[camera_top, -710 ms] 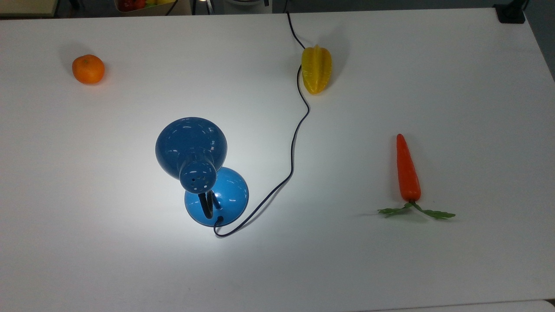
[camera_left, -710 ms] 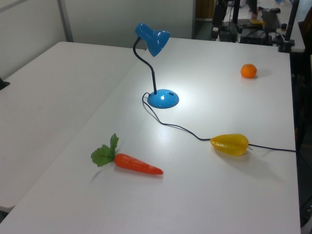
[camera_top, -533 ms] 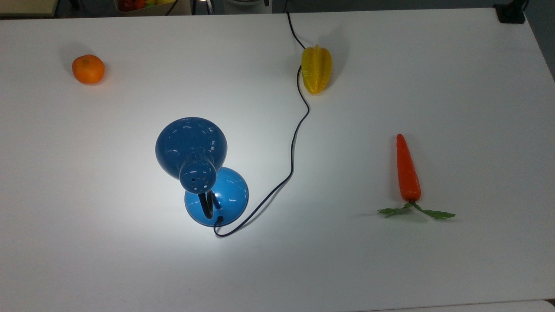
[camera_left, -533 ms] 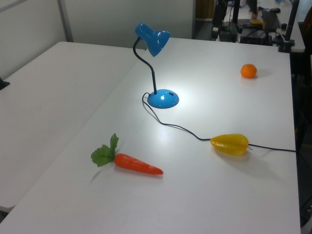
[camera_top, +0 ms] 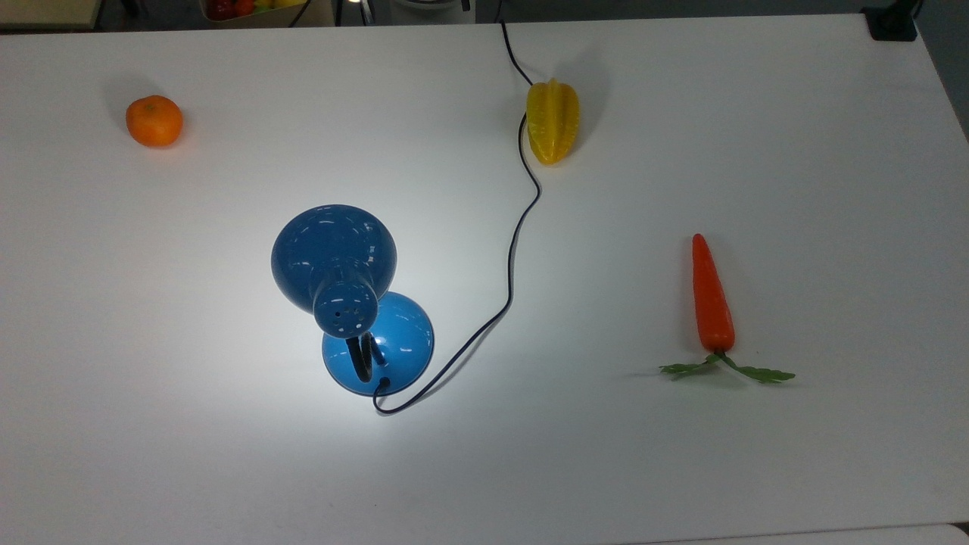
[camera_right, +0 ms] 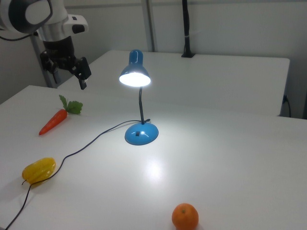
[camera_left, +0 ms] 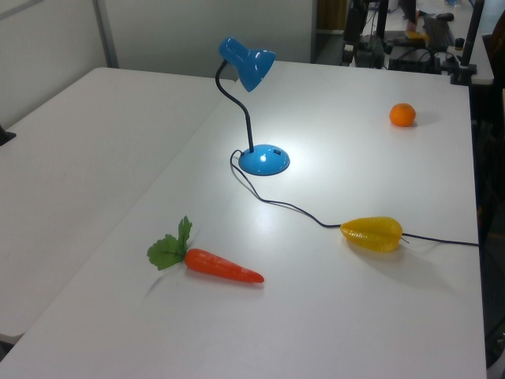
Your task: Turn off lamp
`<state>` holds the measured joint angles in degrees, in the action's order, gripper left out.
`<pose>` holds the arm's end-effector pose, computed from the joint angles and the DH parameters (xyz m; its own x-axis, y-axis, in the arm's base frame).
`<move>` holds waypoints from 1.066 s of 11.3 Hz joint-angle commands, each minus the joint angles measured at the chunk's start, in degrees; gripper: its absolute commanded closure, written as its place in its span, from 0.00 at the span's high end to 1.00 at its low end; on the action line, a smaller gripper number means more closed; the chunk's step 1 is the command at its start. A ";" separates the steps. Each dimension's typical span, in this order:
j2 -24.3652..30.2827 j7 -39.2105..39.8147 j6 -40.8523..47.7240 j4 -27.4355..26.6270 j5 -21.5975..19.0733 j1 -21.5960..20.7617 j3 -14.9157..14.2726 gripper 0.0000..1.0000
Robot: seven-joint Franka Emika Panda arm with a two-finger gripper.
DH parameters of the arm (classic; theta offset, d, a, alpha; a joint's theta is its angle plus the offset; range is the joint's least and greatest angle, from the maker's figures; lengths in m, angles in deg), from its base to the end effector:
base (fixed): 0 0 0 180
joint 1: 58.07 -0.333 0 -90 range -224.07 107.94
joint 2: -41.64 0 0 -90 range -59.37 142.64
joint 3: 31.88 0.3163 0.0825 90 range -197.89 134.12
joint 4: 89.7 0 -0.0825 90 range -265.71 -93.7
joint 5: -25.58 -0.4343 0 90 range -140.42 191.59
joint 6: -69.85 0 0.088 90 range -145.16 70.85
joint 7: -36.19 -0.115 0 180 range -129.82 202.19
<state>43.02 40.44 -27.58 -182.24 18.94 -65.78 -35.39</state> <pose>0.6083 0.0562 0.6209 0.9845 0.1310 0.1167 0.1438 -0.9836 -0.1087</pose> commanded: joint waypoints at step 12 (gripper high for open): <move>1.51 3.12 -1.80 -1.78 3.74 -0.82 -0.80 0.99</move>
<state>43.20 40.99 -27.58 -182.23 22.05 -65.78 -35.39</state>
